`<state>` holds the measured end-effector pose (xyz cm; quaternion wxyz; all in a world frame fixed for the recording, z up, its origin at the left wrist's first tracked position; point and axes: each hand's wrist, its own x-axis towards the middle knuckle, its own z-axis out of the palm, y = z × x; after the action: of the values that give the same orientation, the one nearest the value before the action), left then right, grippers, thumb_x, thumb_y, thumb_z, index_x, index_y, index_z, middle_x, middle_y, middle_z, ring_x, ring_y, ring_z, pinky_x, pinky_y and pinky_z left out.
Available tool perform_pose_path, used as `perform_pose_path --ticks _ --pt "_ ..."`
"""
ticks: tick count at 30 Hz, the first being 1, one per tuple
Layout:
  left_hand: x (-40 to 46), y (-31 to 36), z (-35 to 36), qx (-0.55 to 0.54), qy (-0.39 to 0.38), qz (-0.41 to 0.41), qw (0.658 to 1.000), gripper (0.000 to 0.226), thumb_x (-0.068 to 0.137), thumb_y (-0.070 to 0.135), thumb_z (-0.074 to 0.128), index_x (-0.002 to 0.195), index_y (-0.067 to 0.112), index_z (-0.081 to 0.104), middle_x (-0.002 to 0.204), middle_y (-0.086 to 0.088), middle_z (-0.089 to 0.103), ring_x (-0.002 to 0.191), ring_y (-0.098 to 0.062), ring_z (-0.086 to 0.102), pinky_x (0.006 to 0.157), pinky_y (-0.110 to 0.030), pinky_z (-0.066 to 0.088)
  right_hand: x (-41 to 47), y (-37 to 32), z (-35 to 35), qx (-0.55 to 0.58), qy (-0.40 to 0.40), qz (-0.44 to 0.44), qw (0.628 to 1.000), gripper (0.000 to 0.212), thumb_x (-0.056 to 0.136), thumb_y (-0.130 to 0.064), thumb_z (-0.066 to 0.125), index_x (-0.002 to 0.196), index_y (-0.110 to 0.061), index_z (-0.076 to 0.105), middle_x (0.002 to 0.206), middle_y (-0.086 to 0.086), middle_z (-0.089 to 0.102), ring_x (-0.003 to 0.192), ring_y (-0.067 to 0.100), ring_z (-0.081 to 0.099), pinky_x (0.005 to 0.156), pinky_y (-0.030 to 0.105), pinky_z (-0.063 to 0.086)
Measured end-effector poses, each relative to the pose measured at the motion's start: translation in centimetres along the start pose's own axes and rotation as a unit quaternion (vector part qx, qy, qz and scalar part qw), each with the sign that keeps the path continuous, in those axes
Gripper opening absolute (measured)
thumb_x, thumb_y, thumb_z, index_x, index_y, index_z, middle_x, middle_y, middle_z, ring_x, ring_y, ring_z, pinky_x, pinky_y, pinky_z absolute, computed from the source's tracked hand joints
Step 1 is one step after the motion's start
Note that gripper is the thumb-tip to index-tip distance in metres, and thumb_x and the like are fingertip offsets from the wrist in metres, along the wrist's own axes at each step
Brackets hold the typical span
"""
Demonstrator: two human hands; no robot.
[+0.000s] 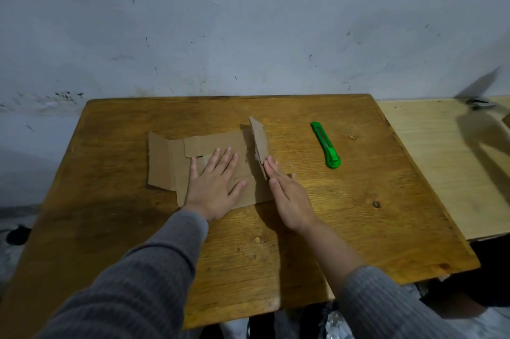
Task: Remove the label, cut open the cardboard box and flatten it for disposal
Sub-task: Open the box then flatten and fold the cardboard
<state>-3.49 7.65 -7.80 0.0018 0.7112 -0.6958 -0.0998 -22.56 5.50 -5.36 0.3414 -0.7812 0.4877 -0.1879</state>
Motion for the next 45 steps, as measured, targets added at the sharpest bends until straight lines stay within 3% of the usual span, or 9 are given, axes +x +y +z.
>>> perform_pose_path --ticks 10,15,17,27,32,38,40,43,45 --pt "0.0 -0.1 0.2 0.002 0.004 0.006 1.000 0.069 0.095 0.061 0.008 0.153 0.028 -0.006 0.160 0.011 -0.014 0.146 -0.010 -0.017 0.115 -0.059 -0.007 1.2 1.5 0.0 -0.192 -0.081 -0.067 0.976 0.051 0.101 -0.034 0.030 0.149 -0.027 0.016 0.157 -0.015 0.008 0.142 0.000 -0.004 0.118 0.043 -0.008" --pt "0.0 0.0 0.1 0.007 0.014 0.007 1.000 0.065 0.097 0.055 0.010 0.154 0.027 -0.003 0.161 0.009 -0.010 0.147 -0.011 -0.014 0.115 -0.058 -0.006 1.1 1.5 0.3 -0.297 -0.102 -0.084 0.946 0.066 0.090 -0.049 -0.002 0.150 -0.023 -0.004 0.156 -0.012 -0.014 0.143 0.006 -0.017 0.113 0.044 -0.019" --pt "0.0 0.0 0.2 0.010 0.013 0.008 1.000 0.064 0.098 0.054 0.010 0.154 0.026 -0.004 0.161 0.009 -0.010 0.147 -0.011 -0.013 0.115 -0.058 -0.006 1.5 1.6 0.0 -0.322 -0.112 -0.095 0.935 0.067 0.090 -0.049 -0.004 0.150 -0.021 -0.007 0.156 -0.010 -0.016 0.143 0.007 -0.020 0.112 0.045 -0.022" --pt "0.0 -0.2 0.4 0.020 0.018 0.008 1.000 0.066 0.094 0.055 0.005 0.154 0.027 -0.003 0.161 0.011 -0.010 0.147 -0.010 -0.012 0.114 -0.056 -0.007 5.1 2.0 -1.2 -0.380 -0.172 -0.143 0.897 0.079 0.084 -0.062 0.002 0.148 -0.019 -0.015 0.156 -0.003 -0.021 0.143 0.013 -0.022 0.113 0.044 -0.020" --pt "0.1 -0.2 0.4 0.014 0.013 0.005 1.000 0.071 0.090 0.058 -0.003 0.154 0.026 -0.003 0.160 0.011 -0.011 0.147 -0.010 -0.013 0.116 -0.055 -0.006 4.4 1.7 -0.4 -0.344 -0.153 -0.170 0.911 0.075 0.089 -0.052 -0.002 0.149 -0.008 -0.008 0.158 0.009 -0.014 0.144 0.017 -0.018 0.115 0.031 -0.013" --pt "0.0 -0.2 0.3 0.001 0.012 0.003 1.000 0.076 0.088 0.060 -0.004 0.154 0.022 -0.001 0.161 0.008 -0.008 0.147 -0.009 -0.012 0.118 -0.047 -0.009 4.3 2.2 -0.1 -0.305 -0.148 -0.169 0.925 0.071 0.092 -0.048 0.003 0.149 -0.006 -0.001 0.158 0.012 -0.008 0.146 0.021 -0.011 0.119 0.034 -0.004" --pt "-0.5 -0.2 0.0 -0.008 0.043 -0.005 0.999 0.068 0.095 0.054 0.007 0.154 0.020 0.005 0.162 0.006 0.000 0.147 -0.009 -0.009 0.117 -0.046 -0.011 4.4 2.3 0.0 -0.299 -0.145 -0.168 0.928 0.072 0.091 -0.048 0.002 0.149 -0.006 0.001 0.158 0.012 -0.007 0.146 0.021 -0.010 0.120 0.035 -0.003" --pt "-2.3 -0.9 -0.7 -0.009 0.192 -0.032 0.981 0.059 0.098 0.042 0.027 0.151 0.015 0.026 0.160 -0.002 0.019 0.148 -0.016 0.008 0.118 -0.052 -0.001 4.4 2.3 0.1 -0.298 -0.149 -0.165 0.928 0.078 0.089 -0.056 -0.002 0.149 -0.007 -0.001 0.159 0.011 -0.008 0.146 0.020 -0.011 0.120 0.036 -0.002" --pt "-3.7 -2.3 -1.2 -0.005 0.286 -0.083 0.955 0.060 0.097 0.035 0.040 0.149 0.008 0.028 0.158 -0.009 0.021 0.148 -0.022 0.012 0.117 -0.058 0.007 4.4 2.2 0.1 -0.305 -0.148 -0.163 0.927 0.077 0.089 -0.055 -0.003 0.149 -0.007 -0.003 0.158 0.010 -0.011 0.146 0.019 -0.013 0.120 0.036 -0.003"
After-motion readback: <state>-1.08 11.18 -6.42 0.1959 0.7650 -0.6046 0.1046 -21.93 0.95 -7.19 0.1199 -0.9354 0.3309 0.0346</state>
